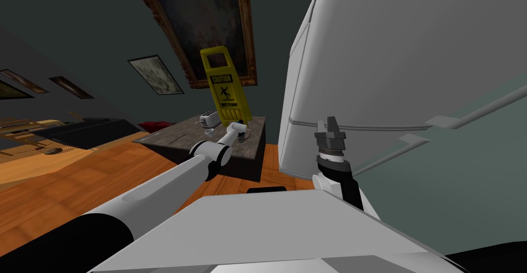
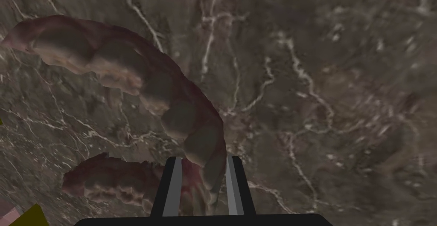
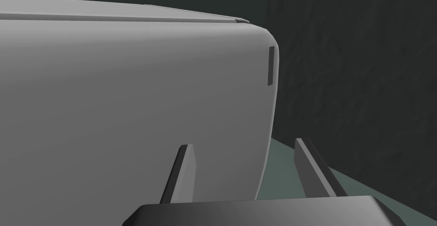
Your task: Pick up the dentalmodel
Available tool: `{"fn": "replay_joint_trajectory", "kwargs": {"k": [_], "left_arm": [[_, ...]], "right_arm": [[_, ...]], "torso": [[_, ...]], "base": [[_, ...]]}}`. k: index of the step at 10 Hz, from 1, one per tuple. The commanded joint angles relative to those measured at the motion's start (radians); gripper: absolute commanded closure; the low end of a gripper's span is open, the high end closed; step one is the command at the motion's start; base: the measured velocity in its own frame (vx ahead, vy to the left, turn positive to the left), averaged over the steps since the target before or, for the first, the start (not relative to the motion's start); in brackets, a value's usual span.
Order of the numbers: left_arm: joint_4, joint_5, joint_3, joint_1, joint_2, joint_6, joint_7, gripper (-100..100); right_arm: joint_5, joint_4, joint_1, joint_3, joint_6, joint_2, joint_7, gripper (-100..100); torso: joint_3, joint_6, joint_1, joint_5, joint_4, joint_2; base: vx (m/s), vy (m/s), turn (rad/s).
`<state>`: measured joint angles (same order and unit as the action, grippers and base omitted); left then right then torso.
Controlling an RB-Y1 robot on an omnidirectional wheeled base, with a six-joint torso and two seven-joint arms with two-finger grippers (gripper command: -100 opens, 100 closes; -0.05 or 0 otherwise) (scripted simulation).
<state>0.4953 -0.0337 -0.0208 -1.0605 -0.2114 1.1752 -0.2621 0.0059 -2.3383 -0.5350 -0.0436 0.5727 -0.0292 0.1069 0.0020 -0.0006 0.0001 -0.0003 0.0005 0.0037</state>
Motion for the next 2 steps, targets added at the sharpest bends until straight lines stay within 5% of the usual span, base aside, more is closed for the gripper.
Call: {"fn": "replay_joint_trajectory", "kwargs": {"k": [1, 2], "left_arm": [[0.0, 0.0, 0.0, 0.0, 0.0, 0.0, 0.0, 100], [0.003, 0.0, 0.0, 0.001, 0.0, 0.003, 0.0, 0]], "right_arm": [[0.0, 0.0, 0.0, 0.0, 0.0, 0.0, 0.0, 0], [0.0, 0.0, 0.0, 0.0, 0.0, 0.0, 0.0, 0]], "torso": [[0.0, 0.0, 0.0, 0.0, 0.0, 0.0], [-0.001, 0.0, 0.0, 0.0, 0.0, -0.001]], "base": [[-0.017, -0.001, 0.001], [0.0, 0.0, 0.0]]}}
